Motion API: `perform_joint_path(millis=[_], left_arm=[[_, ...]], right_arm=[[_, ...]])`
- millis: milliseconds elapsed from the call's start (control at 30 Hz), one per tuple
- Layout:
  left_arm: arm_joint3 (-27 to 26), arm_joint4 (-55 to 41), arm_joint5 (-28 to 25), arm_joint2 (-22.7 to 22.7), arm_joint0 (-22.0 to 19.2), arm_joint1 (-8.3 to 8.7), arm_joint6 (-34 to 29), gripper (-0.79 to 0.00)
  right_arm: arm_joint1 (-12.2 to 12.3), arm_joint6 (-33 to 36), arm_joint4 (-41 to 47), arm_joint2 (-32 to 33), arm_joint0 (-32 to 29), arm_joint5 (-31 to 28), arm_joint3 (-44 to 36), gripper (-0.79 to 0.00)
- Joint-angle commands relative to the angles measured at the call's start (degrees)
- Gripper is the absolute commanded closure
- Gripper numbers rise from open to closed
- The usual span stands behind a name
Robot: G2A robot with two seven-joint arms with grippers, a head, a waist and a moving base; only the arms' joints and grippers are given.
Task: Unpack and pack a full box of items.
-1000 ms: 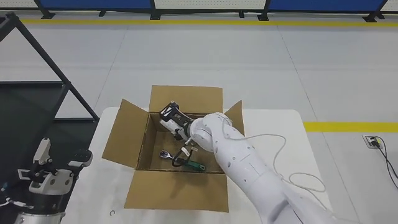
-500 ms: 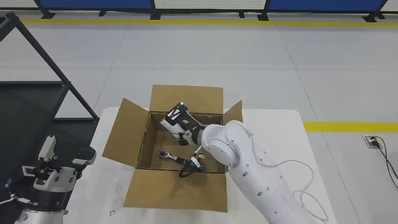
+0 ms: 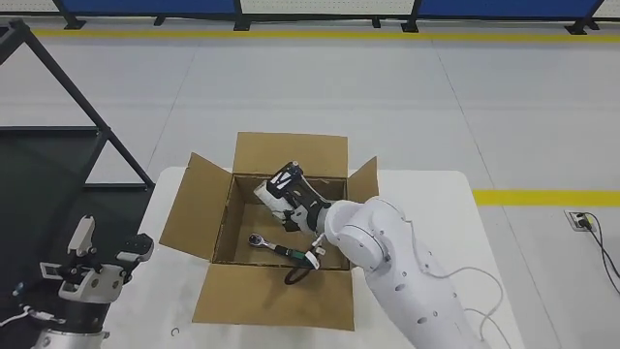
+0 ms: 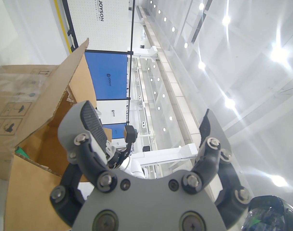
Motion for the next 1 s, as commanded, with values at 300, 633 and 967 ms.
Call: perform_joint_path(millis=[300,633,967], left_arm=[[0.4,0.6,-0.3,0.9,1.0,-0.05,-0.5,-0.785],[0.6,2.6,1.0,3.5,-0.8,0.12,-1.9,-0.785],[0.9,4.4,1.9,5.8,-2.6,0.24,-1.8,-0.785]], right_arm=[[1.7,-0.1,5.2,6.6,-6.7,-1.3,-15.2,0.000],[4.0,2.5,8.5,20.2,-19.2,6.9,-38.4,0.000],[5.4,0.7,8.7,33.4,-28.8,16.8,-48.6,0.000]])
